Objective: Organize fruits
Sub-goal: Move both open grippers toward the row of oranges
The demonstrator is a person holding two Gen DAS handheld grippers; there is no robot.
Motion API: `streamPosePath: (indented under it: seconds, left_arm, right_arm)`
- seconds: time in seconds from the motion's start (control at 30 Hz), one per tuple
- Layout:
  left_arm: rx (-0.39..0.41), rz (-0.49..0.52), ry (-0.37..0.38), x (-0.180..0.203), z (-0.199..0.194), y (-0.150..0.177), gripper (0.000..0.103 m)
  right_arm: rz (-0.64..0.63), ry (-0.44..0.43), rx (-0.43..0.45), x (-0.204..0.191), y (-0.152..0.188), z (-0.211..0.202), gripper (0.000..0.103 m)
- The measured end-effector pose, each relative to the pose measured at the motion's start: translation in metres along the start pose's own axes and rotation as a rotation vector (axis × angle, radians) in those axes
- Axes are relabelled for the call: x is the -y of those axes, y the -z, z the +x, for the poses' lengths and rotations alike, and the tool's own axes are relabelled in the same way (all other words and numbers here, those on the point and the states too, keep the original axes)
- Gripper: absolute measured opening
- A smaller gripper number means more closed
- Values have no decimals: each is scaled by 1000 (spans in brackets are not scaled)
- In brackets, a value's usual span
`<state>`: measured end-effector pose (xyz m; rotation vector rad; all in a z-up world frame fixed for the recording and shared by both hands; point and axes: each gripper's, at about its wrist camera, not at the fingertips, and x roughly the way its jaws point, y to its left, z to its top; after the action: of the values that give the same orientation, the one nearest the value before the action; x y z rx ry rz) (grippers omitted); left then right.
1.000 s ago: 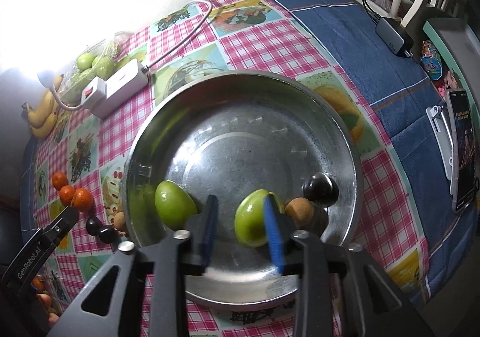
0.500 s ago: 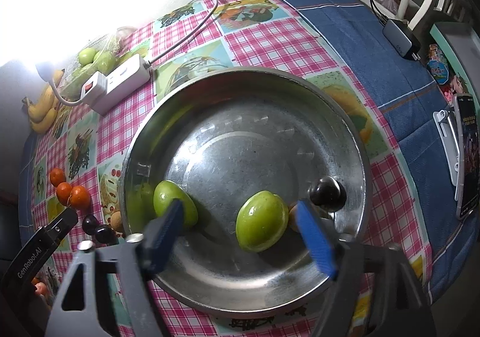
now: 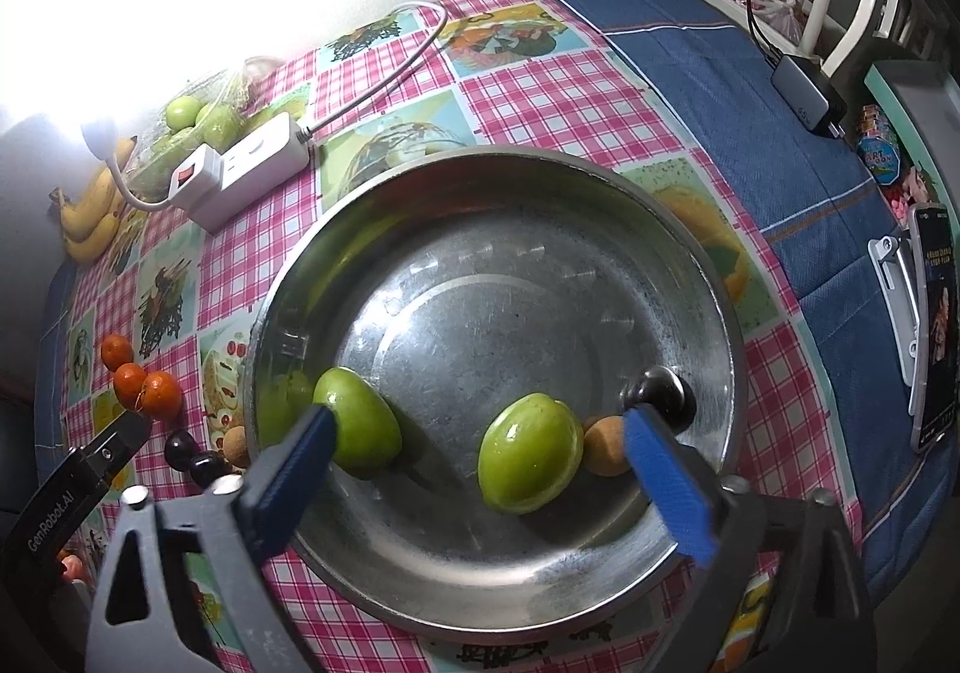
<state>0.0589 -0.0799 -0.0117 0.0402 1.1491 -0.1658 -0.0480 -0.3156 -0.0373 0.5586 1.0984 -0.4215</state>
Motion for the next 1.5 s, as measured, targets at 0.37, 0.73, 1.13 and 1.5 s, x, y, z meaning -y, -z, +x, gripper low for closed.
streamPosePath:
  seconds: [0.37,0.73,1.13,1.5]
  left_arm:
    - [15,-19,-3,-11,-4,-6,103]
    - [61,-116,-18,-57,-11,-26,103]
    - [97,-219,50,-103,-6,-38,103]
    - [61,-211,119,-115,16,-51,103]
  right_arm:
    - [10,-60,30,-6,0,-6,103]
    - [-90,-190,110,-50,-5,-23,103]
    - [-245,-246,61,-128,6,-6,103]
    - [-304,-255,14,-172,7,17,103]
